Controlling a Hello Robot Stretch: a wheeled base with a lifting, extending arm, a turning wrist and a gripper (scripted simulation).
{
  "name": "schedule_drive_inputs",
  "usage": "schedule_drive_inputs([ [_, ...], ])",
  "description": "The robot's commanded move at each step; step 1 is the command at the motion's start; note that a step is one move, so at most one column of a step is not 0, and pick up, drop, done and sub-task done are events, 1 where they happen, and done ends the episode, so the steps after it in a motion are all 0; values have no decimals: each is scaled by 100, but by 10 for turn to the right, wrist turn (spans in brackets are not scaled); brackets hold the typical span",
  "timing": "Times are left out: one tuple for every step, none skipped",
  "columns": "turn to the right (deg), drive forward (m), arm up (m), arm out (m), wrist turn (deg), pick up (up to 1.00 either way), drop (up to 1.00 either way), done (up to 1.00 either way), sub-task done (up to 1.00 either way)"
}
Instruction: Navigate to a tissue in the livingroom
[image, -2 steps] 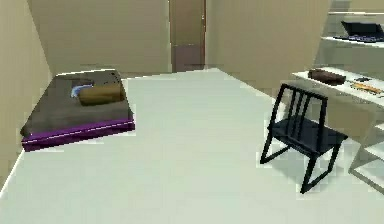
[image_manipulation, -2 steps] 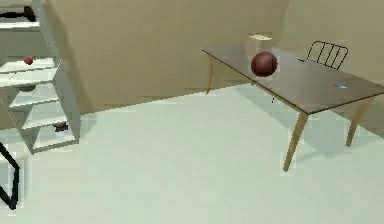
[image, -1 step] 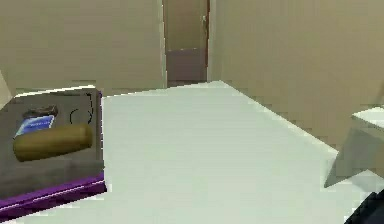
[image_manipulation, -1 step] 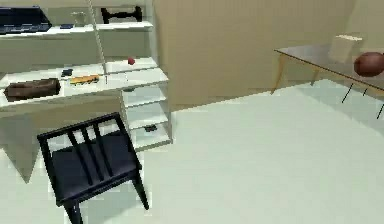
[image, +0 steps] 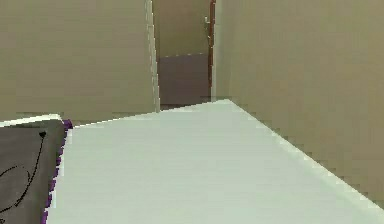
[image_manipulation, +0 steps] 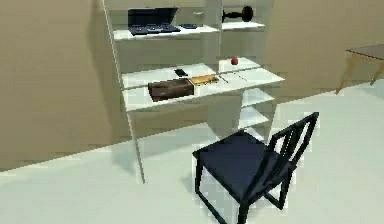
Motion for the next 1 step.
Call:
schedule_drive_inputs([
  [0,100,0,0,0,0,0,0,0],
])
